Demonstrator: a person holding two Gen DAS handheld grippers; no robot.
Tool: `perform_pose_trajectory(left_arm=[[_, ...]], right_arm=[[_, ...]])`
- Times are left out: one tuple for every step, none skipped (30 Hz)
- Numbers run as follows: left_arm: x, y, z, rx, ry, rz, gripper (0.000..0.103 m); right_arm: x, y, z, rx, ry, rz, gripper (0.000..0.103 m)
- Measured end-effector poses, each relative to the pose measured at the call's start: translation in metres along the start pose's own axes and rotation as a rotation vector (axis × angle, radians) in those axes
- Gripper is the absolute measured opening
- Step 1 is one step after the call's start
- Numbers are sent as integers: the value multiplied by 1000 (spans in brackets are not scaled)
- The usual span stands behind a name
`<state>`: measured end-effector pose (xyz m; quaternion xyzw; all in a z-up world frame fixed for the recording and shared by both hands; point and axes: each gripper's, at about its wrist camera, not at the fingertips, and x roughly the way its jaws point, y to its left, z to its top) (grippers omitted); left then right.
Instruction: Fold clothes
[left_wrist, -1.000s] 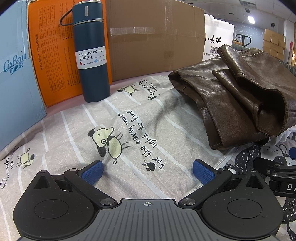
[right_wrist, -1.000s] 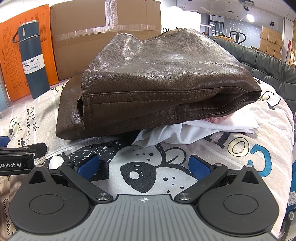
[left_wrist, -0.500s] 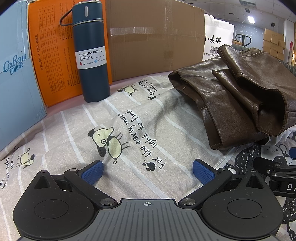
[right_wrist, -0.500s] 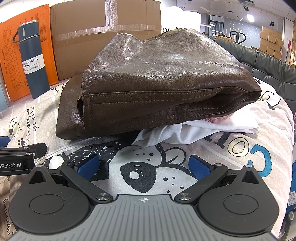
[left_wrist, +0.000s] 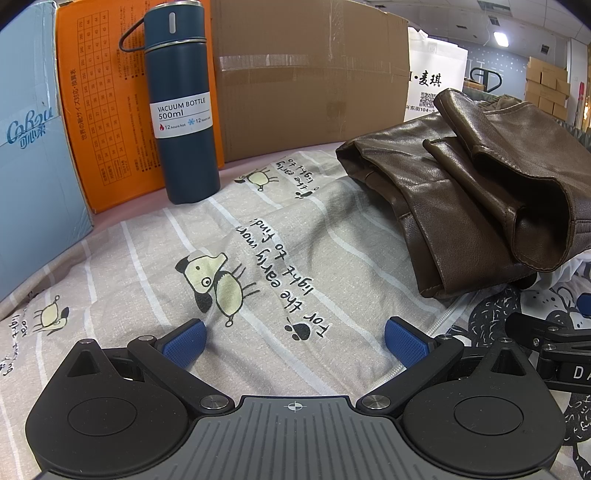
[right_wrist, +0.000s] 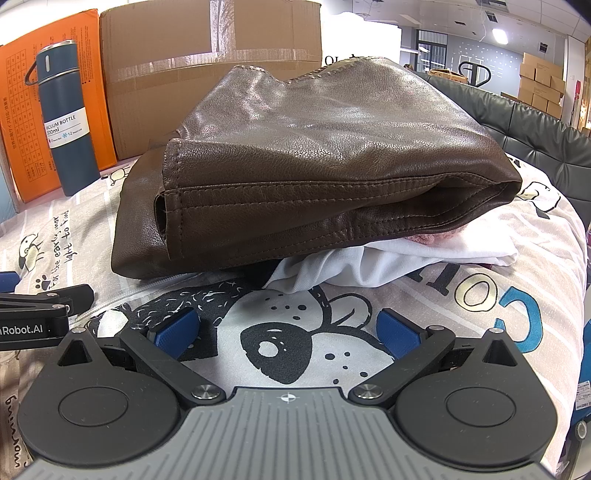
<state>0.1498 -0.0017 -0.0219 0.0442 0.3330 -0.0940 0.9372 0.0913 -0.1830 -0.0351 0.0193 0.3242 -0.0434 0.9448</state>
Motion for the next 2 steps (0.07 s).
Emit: perform_pose_trajectory(left_arm=[[0,0,0,0,0,0,103],[0,0,0,0,0,0,103]], right_arm=[[0,0,0,0,0,0,103],[0,0,0,0,0,0,103]])
